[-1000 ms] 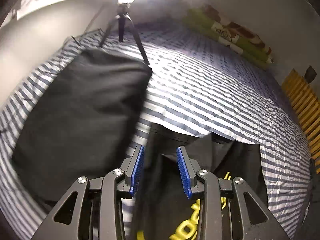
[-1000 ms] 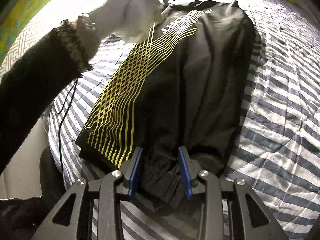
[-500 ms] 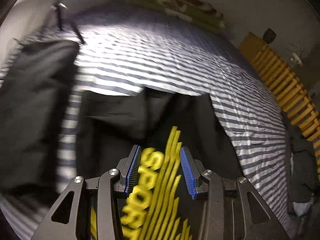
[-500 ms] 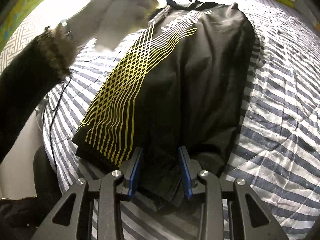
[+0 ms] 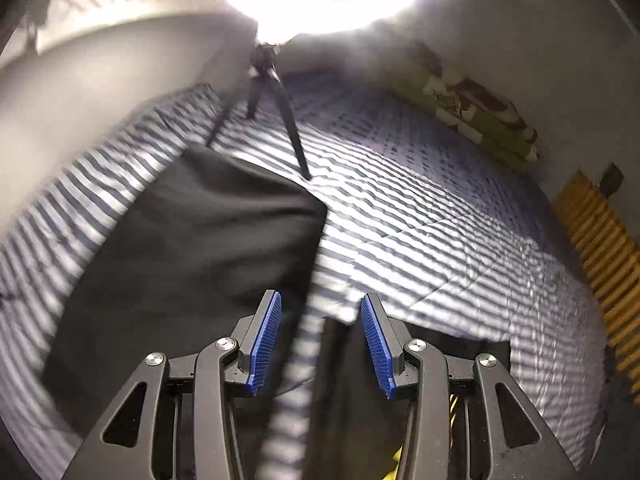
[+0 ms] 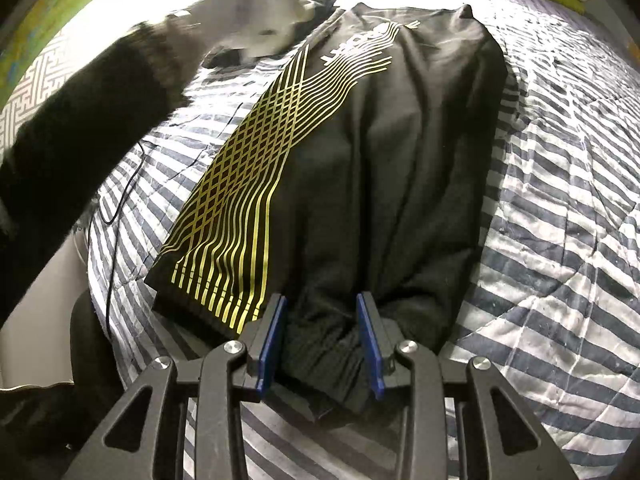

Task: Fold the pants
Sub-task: 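Grasp the hem of the black shorts with the left tool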

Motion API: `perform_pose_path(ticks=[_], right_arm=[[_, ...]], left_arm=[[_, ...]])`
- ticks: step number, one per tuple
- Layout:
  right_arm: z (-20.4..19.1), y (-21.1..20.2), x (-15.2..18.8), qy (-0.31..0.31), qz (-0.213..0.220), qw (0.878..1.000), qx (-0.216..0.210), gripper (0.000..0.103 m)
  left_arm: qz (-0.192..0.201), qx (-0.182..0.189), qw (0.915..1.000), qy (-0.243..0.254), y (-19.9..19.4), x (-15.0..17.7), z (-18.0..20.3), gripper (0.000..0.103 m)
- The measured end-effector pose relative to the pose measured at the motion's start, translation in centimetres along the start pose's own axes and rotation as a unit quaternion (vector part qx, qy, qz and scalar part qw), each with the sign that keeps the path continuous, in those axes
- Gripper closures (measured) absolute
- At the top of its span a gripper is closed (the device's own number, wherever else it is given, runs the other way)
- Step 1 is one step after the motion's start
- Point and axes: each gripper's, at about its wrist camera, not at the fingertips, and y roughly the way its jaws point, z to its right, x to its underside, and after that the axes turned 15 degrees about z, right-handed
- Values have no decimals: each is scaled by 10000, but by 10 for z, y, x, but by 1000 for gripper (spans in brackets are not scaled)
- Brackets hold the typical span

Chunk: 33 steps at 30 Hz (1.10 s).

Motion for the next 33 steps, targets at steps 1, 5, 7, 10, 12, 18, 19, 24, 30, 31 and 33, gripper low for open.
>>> perform_pose_path(ticks=[1,5,7,10,12,18,19,24,30,31,33], right_arm=[[0,0,0,4,-13,10000,4,71],[3,-1,-3,72,-96,9999,-6,71],[6,-8,-6,191,-172,9996,-76,70],[9,-28,-4,287,-59,9996,-45,69],[11,-43,0,284,9,9996,45,69],[6,-63,18,55,-55,9999,112,59],[7,-66,23,68,-46,9998,194,59],[14,-70,36,24,-10,9988,495,59],[3,-59,24,-219,67,9984,520,59],[-2,-56,21,-317,65,9981,516,59],[-9,-50,18,-498,40,9970,589,59]], left_arm=[[-42,-4,10000,27,-10,-1,-7,58],[-393,359,9986,56,-72,10,-39,57],[-603,586,9963,191,-117,24,-55,52],[-1033,898,9902,270,-183,62,-75,43],[-1334,1087,9847,261,-215,89,-80,43],[-2165,1381,9662,206,-281,196,-79,43],[-2172,1326,9666,303,-287,209,-75,43],[-2240,1081,9684,194,-295,242,-71,43],[-2274,1037,9683,-6,-296,244,-73,50],[-2310,1057,9671,-89,-294,240,-74,54],[-2435,1088,9634,-278,-287,239,-77,72]])
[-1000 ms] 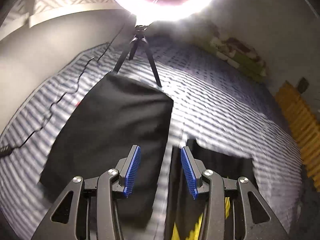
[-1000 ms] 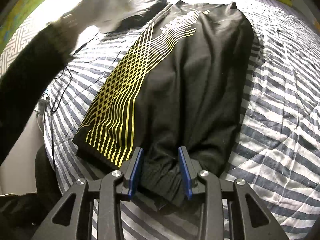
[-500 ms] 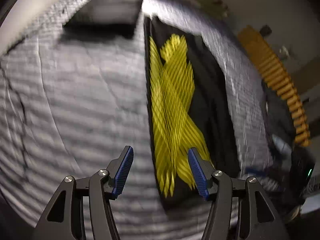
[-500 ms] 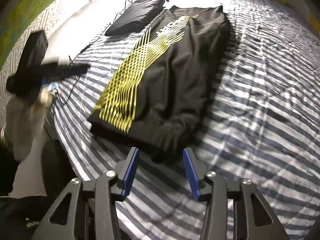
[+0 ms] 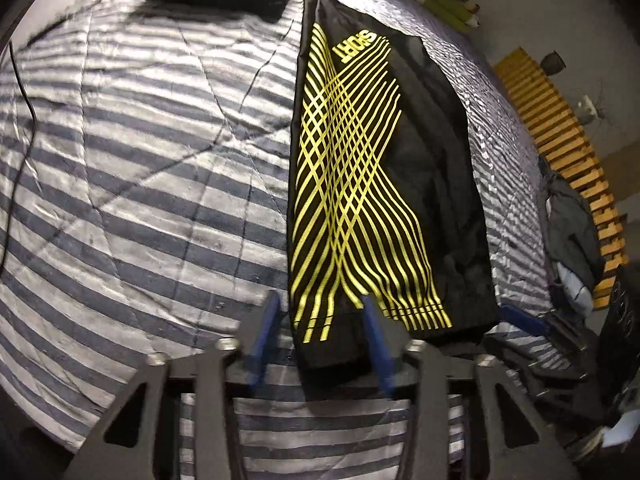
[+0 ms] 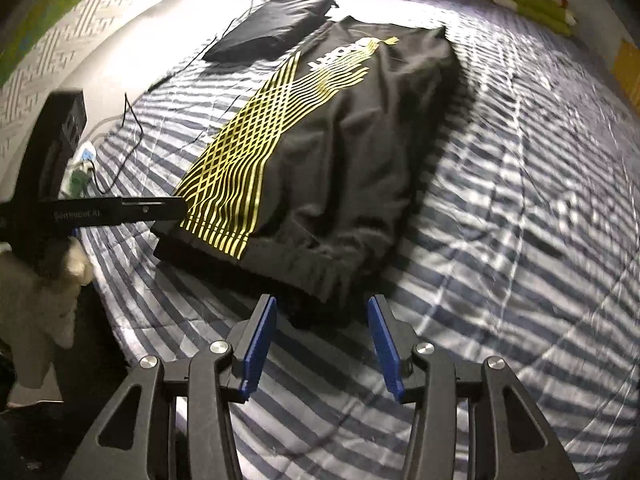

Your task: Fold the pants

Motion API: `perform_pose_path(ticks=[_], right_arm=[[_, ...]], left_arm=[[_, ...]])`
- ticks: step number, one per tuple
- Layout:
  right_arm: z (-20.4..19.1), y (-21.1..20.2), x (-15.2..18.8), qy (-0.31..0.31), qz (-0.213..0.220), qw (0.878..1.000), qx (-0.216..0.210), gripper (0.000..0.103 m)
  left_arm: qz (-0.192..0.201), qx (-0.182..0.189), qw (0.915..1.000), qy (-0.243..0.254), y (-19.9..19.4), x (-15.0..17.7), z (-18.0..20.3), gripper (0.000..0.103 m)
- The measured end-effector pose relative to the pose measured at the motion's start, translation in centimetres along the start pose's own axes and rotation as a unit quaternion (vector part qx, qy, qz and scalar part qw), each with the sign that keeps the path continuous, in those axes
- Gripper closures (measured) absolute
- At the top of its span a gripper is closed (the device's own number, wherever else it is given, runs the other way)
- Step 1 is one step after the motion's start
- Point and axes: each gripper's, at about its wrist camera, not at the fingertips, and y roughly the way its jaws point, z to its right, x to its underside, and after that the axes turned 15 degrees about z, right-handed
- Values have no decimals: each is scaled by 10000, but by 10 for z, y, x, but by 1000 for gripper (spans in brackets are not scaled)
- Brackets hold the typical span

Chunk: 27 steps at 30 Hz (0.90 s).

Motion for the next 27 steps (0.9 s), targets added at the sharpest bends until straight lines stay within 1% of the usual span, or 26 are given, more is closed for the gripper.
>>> perform_pose_path(ticks=[2,3,5,6,7,9,11,14,19,22,25,26,27], right_arm=[[-7,7,-2,-207,-68,9997,98,59],[-10,11,-2,-290,-95,9994,169,59],[-10,15,-2,-348,-129,9990,250,62],[-10,15,-2,-354,-130,9989,278,67],[-10,15,-3,-352,-127,9989,298,69],[-7,12,-4,-313,-108,9990,312,79],[-4,10,-5,-284,-100,9991,306,84],[-5,9,-8,-334,-96,9989,325,88],[-12,0,-5,-493,13,9981,361,90],[-14,-2,2,-631,-9,9972,408,90],[-15,5,7,-715,-118,9963,463,90],[-16,7,9,-734,-154,9960,479,90],[-16,9,11,-776,-229,9956,466,88]], left_arm=[[-84,-32,9999,-80,4,0,0,77],[-74,-64,9999,-83,7,0,1,81],[-35,-95,9999,-54,7,-4,3,85],[-7,-108,9999,-26,3,-4,4,88],[21,-120,9999,13,6,-7,7,88],[104,-165,9996,195,0,-9,12,89],[164,-181,9991,338,-5,-9,17,90],[232,-227,9986,421,-7,-9,22,91],[438,-264,9969,590,-27,4,27,92],[423,-298,9963,690,-26,12,28,92],[370,-328,9965,680,-19,20,25,92],[351,-351,9966,663,-19,20,24,89],[292,-324,9970,638,-18,19,24,88]])
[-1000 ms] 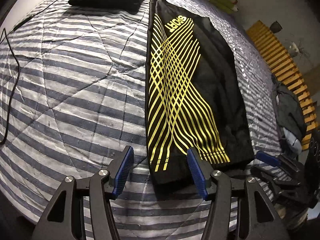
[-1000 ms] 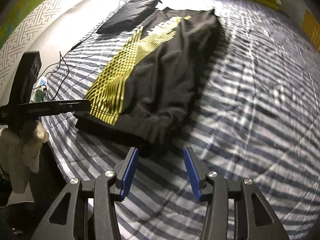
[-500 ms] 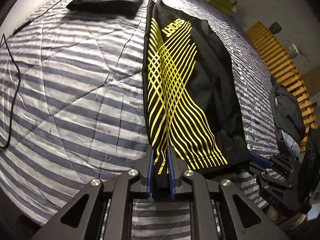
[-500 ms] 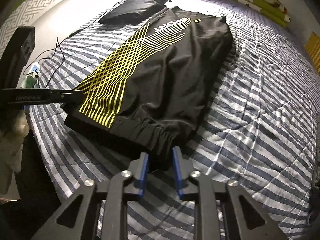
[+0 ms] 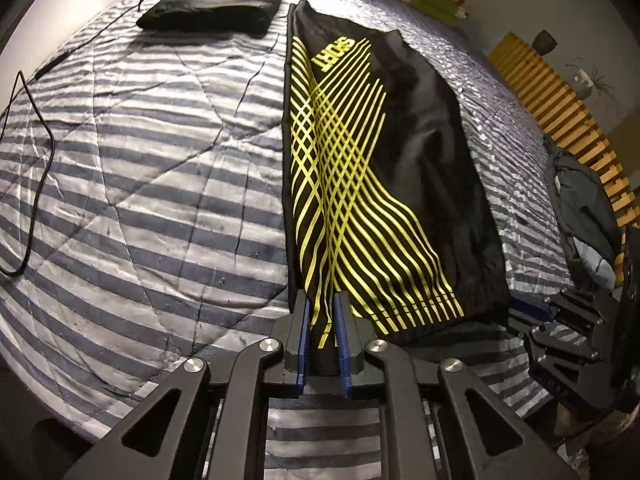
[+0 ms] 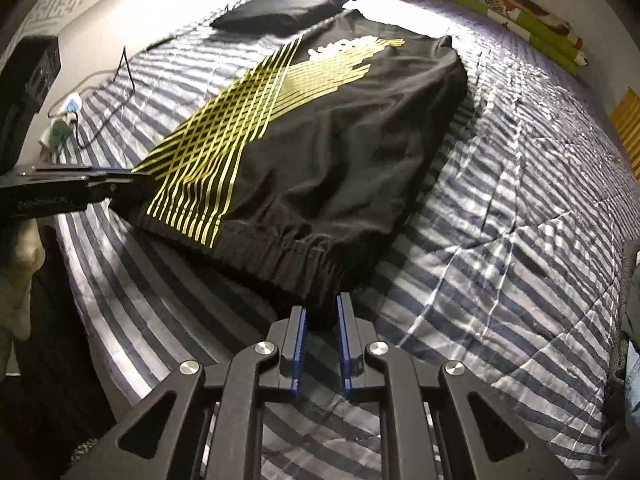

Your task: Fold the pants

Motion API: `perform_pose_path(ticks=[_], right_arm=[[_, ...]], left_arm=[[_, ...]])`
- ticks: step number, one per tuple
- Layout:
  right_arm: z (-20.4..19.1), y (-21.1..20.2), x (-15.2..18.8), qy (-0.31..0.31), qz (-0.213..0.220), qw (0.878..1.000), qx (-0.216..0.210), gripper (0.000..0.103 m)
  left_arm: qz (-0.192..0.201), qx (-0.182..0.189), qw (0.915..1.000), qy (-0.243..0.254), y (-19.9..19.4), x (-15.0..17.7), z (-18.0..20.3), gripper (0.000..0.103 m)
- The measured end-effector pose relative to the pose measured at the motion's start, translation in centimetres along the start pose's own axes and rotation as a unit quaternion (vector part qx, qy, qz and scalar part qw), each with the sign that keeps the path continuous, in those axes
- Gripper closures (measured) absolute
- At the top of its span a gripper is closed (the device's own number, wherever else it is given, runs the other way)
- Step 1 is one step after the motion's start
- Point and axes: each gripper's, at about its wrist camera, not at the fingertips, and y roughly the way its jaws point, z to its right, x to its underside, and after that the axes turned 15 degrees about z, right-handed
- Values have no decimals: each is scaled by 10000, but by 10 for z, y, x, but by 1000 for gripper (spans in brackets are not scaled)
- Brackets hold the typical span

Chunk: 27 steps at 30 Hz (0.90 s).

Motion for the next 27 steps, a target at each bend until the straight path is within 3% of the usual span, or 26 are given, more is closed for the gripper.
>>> perform_pose_path(ticks=[2,5,8,13,16,18,20,27], right_arm=[[-1,0,2,-62,-131,9999,-43,87],[5,-15,7,2,-189,9993,-313,87],[20,-43,5,268,13,9987,-432,87],[59,-89,-24,768,829,9932,-282,86],[76,-101,-52,891,1349,9868,-44,76],[81,-94,-70,833,1465,9857,99,68],[86,-78,-89,839,1435,9860,99,68],[107,23,-125,1733,728,9815,-360,68]], left_arm=[[-29,-59,9999,76,-4,-6,0,81],[266,-202,9990,305,-23,-24,1,78],[479,-202,9975,476,-35,-49,2,75],[944,-204,9918,832,-36,-97,18,73],[999,-18,9922,742,-20,-123,24,69],[916,3,9943,542,-6,-135,25,63],[819,-181,9951,515,15,-145,28,63],[276,-229,9983,462,79,-159,31,64]])
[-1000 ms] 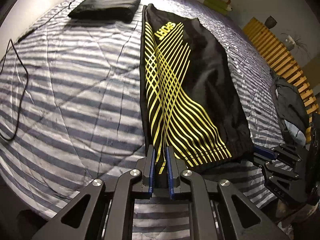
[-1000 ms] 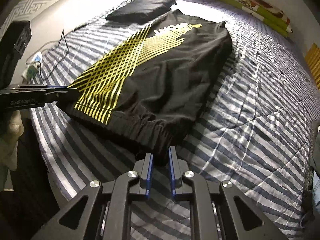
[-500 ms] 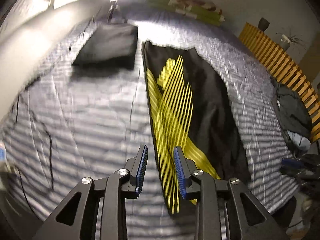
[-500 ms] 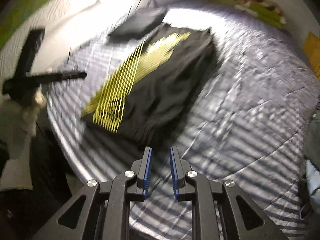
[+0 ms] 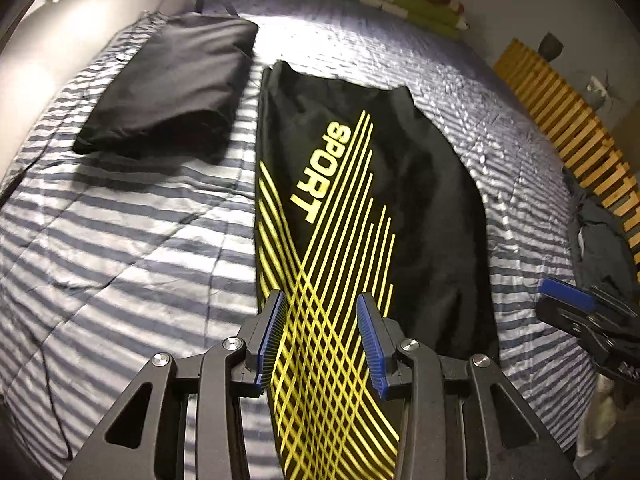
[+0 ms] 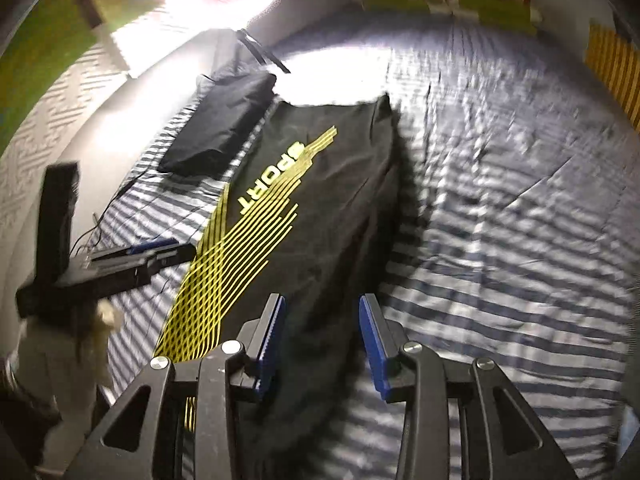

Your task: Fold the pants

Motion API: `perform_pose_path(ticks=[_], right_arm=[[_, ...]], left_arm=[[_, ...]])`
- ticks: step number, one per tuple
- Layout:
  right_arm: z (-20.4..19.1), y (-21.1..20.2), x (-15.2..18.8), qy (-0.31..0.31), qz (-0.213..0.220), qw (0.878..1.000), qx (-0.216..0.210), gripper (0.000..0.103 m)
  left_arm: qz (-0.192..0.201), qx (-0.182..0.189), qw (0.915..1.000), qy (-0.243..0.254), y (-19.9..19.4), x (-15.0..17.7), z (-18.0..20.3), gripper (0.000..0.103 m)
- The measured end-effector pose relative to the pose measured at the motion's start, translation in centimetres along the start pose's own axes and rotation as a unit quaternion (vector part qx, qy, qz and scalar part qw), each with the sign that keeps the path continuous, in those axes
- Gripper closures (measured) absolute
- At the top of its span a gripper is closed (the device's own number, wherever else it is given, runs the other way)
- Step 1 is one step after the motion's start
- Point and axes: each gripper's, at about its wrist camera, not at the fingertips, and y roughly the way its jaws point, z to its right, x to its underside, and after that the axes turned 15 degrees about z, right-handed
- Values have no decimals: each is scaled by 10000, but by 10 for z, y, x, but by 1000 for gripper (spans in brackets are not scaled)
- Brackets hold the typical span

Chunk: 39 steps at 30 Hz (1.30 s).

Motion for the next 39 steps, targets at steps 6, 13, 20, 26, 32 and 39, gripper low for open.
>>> perform_pose_path(ticks=[6,13,20,26,32,39], right_arm=[[13,64,8,571,-445,9965,-420,83],[27,90,19,409,-791,9956,-279,96],[48,57,15,405,-505,9976,-264,85],[72,66,14,853,-559,9944,-291,66],[73,83,10,945,-579,9928,-444,66],[74,93,7,1149,-591,9894,-656,85]], left_arm=[[-164,-15,9998,81,35,7,-6,65],[-107,-95,9999,9,35,11,-30,74],[-32,4,9987,-509,20,-2,-56,63],[-446,56,9972,-599,49,0,-58,60],[-401,252,9976,-498,59,-6,-52,61],[-348,390,9975,-468,68,-6,-50,96]])
